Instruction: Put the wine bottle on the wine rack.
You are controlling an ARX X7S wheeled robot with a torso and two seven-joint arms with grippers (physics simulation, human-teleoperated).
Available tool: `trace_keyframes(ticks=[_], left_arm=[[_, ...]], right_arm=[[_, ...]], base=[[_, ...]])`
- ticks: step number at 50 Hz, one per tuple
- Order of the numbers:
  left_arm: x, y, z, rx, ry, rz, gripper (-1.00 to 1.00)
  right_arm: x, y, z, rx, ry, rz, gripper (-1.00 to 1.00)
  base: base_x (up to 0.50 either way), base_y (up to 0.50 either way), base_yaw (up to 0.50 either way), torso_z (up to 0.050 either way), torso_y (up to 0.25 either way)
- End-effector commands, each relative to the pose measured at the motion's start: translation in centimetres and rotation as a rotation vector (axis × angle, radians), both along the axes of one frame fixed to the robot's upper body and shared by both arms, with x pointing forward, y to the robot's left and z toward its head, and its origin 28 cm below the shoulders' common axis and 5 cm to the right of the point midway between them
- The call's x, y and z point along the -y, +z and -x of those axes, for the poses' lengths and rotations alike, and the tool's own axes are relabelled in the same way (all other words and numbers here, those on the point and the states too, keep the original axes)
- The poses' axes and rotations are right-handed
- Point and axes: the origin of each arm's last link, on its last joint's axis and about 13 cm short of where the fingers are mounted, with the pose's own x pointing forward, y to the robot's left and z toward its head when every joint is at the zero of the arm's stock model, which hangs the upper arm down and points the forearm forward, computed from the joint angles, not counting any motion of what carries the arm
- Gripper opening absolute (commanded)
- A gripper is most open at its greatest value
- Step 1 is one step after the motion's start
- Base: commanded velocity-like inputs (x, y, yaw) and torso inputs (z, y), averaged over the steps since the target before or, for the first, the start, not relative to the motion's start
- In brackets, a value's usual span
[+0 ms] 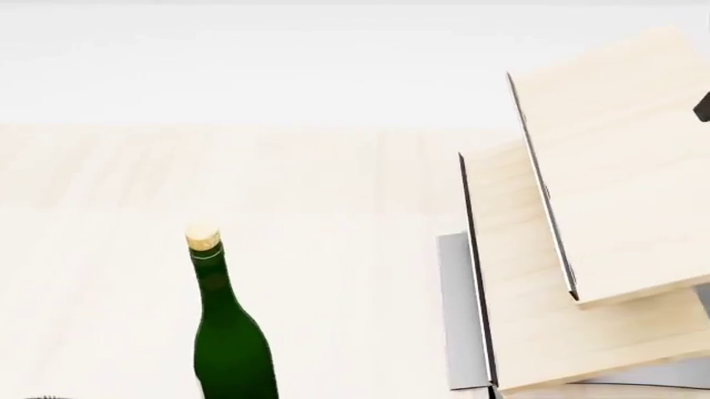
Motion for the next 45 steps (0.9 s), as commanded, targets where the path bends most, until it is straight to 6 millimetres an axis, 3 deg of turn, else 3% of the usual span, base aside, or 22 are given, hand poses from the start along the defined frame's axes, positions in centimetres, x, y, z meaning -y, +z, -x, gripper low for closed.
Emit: trace_keyframes(ticks=[1,45], left_arm=[[0.03,-0.06,0.04,0.0,-0.002,-0.001,1.0],[0.04,-0.03,0.07,0.001,-0.004,0.0,1.0]], right_arm=[[-0.04,-0.04,0.05,-0.001,0.003,0.0,1.0],[-0.18,-0.16,0.13,0.0,0.011,0.007,1.0]], base=[[0.0,-0.13,0.0,0.0,0.0],[0.0,-0.13,0.0,0.0,0.0]])
